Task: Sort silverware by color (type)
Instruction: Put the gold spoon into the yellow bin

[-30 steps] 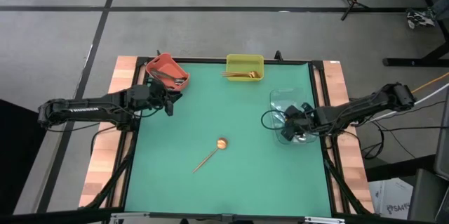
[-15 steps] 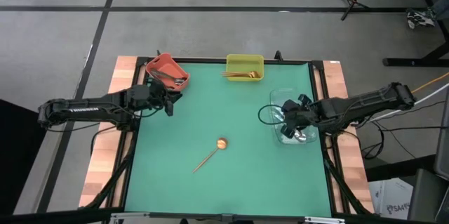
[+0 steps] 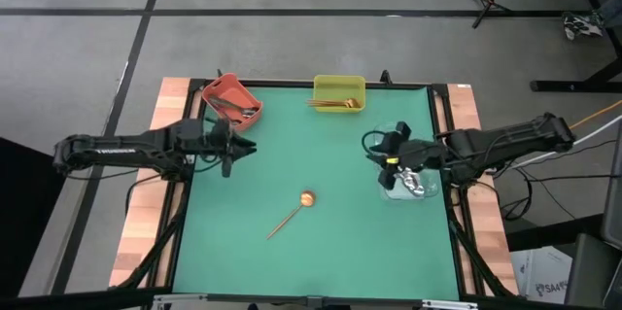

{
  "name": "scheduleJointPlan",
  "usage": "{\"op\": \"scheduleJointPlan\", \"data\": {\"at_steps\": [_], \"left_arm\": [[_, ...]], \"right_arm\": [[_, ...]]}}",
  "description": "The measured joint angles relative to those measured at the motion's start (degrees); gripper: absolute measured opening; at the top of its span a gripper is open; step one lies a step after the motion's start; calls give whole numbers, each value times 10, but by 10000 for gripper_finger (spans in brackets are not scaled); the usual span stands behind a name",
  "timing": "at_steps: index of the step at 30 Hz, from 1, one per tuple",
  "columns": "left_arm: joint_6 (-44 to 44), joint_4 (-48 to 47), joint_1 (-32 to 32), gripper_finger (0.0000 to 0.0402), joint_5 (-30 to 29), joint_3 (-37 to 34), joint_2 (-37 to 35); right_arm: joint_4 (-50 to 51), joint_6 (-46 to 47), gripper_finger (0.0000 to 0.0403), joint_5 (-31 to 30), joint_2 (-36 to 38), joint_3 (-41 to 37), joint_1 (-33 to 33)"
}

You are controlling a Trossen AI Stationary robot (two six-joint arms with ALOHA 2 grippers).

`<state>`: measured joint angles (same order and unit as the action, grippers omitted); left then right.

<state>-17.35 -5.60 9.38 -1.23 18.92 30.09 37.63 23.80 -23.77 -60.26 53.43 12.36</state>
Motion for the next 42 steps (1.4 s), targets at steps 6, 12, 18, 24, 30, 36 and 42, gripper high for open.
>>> {"op": "scheduleJointPlan", "data": {"at_steps": [6,12,18,24,30,36,42], "left_arm": [[15,6,-23,82,37,0,-49],[61,2,-42,82,40,0,-132],[90,-39,-61,82,40,0,-199],[104,-96,-74,82,39,0,-238],[110,-110,-85,82,45,0,-266],[121,-118,-90,82,54,-10,-294],[119,-77,-90,82,53,-57,-299]], "right_arm": [[-132,-64,104,20,-32,0,0],[-257,-111,104,54,-92,0,0],[-318,-154,104,70,-173,29,0],[-316,-218,104,115,-283,127,1],[-272,-298,104,166,-386,245,1],[-224,-318,104,191,-457,322,1],[-224,-318,104,214,-496,336,0]]}}
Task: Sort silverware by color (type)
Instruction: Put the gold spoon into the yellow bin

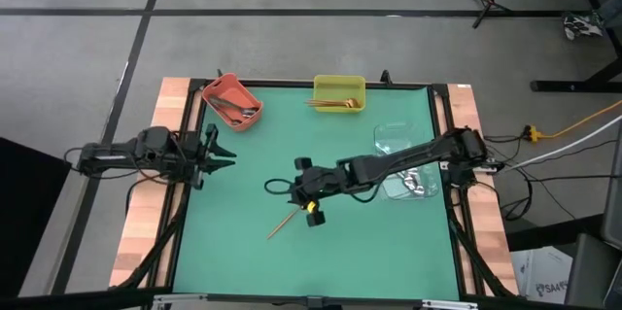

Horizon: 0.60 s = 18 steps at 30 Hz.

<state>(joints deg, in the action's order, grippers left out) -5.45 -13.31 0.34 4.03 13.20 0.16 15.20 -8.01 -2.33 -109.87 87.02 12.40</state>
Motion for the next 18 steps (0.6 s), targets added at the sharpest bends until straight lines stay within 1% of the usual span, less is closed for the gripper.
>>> {"op": "scheduleJointPlan", "data": {"at_steps": [11,14,18], "left_arm": [[16,172,0,82,-3,-127,0],[28,174,0,82,-16,-128,2],[45,174,0,82,-38,-128,2]], "right_arm": [[15,-4,104,5,-42,0,0],[17,-24,104,8,-53,0,0],[14,-36,104,31,-74,0,-1]]}}
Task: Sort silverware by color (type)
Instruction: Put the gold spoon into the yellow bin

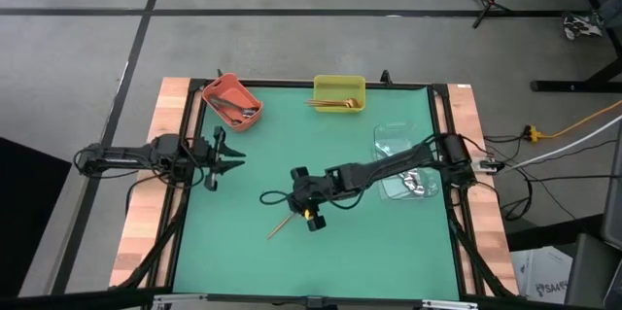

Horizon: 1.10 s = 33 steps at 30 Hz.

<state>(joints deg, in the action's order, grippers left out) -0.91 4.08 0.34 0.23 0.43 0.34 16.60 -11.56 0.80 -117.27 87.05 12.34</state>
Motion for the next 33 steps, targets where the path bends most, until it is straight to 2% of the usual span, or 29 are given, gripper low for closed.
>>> {"op": "scheduleJointPlan", "data": {"at_steps": [13,33], "left_arm": [[-5,-8,0,82,-10,0,0],[-16,-20,0,82,-10,0,0]], "right_arm": [[3,-14,104,3,-57,0,0],[27,-14,104,14,-84,1,0]]}}
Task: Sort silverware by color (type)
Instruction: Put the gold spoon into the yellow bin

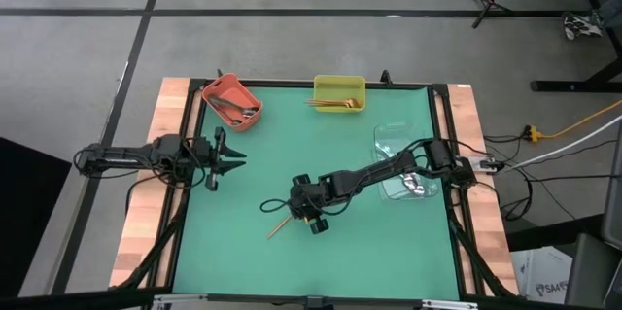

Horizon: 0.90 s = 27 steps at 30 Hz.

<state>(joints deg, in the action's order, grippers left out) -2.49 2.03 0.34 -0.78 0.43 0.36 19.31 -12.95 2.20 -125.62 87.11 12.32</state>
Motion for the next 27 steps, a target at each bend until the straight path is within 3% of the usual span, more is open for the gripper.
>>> {"op": "scheduleJointPlan", "data": {"at_steps": [4,15,27], "left_arm": [[-1,-1,0,82,0,0,0],[-2,-2,0,82,0,0,0],[-10,-13,0,82,0,0,0]], "right_arm": [[3,0,94,0,0,0,0],[5,0,9,2,0,0,0],[5,5,3,0,-1,0,1]]}}
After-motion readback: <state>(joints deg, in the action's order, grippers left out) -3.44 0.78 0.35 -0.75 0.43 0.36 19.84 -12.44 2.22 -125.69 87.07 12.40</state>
